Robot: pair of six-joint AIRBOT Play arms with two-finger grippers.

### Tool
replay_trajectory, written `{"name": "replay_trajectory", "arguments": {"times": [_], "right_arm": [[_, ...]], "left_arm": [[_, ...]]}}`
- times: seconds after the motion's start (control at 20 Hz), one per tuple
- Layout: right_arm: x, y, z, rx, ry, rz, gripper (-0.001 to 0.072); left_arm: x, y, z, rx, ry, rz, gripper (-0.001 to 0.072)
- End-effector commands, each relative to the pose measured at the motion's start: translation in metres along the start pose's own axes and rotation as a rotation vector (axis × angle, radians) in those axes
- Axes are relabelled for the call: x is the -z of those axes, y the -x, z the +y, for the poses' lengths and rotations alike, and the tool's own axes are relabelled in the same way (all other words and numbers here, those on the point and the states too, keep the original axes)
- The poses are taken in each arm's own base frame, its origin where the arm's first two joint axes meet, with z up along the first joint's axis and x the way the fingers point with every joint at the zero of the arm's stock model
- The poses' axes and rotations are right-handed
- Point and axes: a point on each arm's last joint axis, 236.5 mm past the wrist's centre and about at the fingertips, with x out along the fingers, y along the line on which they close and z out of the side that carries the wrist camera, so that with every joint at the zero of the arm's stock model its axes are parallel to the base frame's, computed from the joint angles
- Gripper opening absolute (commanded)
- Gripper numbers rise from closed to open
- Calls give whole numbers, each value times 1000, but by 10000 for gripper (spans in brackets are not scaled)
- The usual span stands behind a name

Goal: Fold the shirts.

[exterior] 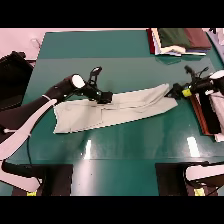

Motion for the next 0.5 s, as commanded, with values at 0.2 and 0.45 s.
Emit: {"name": "replay_trajectory", "arguments": {"times": [0.2,0.45], "right_arm": [[-19,91,192,-71,338,-224,20],[8,95,295,-164,503,-225,20]], "left_arm": [[-7,-32,-8,7,-9,-12,24],[-14,-36,-18,13,-30,-59,23]]}}
